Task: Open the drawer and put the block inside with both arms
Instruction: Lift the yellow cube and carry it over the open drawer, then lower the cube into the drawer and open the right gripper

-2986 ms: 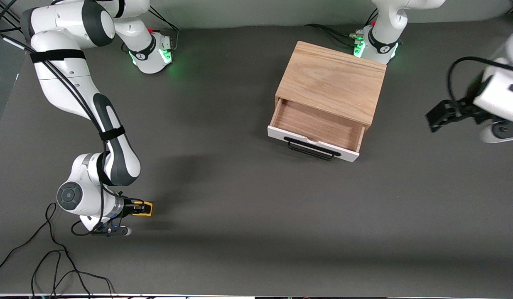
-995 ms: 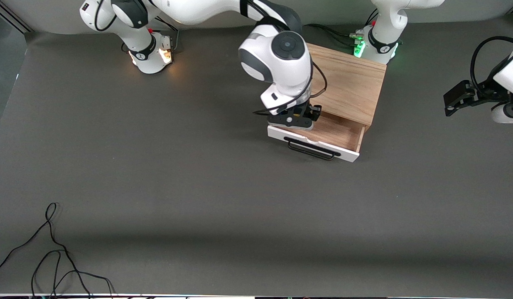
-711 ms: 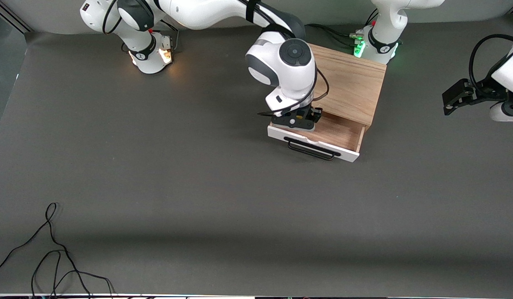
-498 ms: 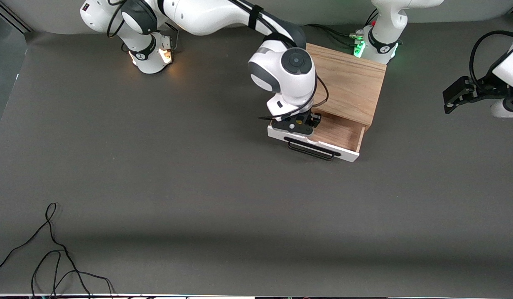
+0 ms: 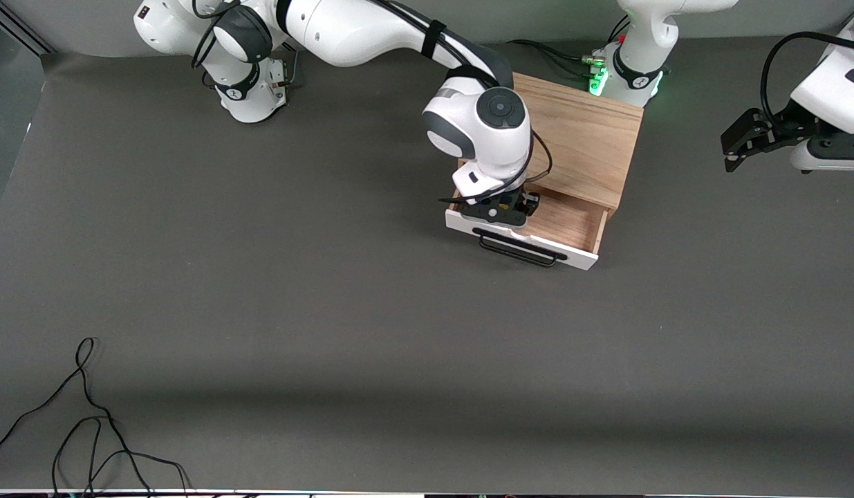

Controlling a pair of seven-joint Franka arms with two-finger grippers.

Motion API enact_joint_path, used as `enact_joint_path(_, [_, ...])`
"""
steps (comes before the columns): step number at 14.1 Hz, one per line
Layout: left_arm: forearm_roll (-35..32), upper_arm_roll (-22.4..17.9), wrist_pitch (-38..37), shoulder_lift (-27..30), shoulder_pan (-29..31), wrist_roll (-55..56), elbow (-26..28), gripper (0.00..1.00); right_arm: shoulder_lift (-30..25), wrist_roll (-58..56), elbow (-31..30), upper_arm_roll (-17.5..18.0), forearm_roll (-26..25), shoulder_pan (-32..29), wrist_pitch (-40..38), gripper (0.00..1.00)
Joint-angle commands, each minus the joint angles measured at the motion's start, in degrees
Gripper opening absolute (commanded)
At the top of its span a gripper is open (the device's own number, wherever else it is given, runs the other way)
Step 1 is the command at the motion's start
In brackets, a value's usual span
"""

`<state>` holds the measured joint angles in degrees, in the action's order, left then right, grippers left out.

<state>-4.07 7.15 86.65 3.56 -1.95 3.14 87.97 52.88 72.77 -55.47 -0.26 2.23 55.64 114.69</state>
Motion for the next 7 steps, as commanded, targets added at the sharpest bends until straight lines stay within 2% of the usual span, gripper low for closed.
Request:
enact_joint_path(1, [0.7, 0.6, 2.4, 1.6, 0.6, -1.1, 2.2, 1.00, 0.1, 3.4, 0.4, -0.5, -4.0, 1.1, 0.4, 1.00])
enact_joint_path(4, [2.2, 0.3, 3.1, 1.4, 1.2, -1.2, 2.2, 1.00, -1.7, 3.6, 0.6, -0.6, -3.9, 0.5, -0.5, 1.00])
enact_joint_path(7, [5.4, -0.2, 3.4, 1.0, 1.4, -1.1, 2.0, 1.00, -7.4, 1.9, 0.7, -0.8, -3.6, -2.6, -5.8, 1.00])
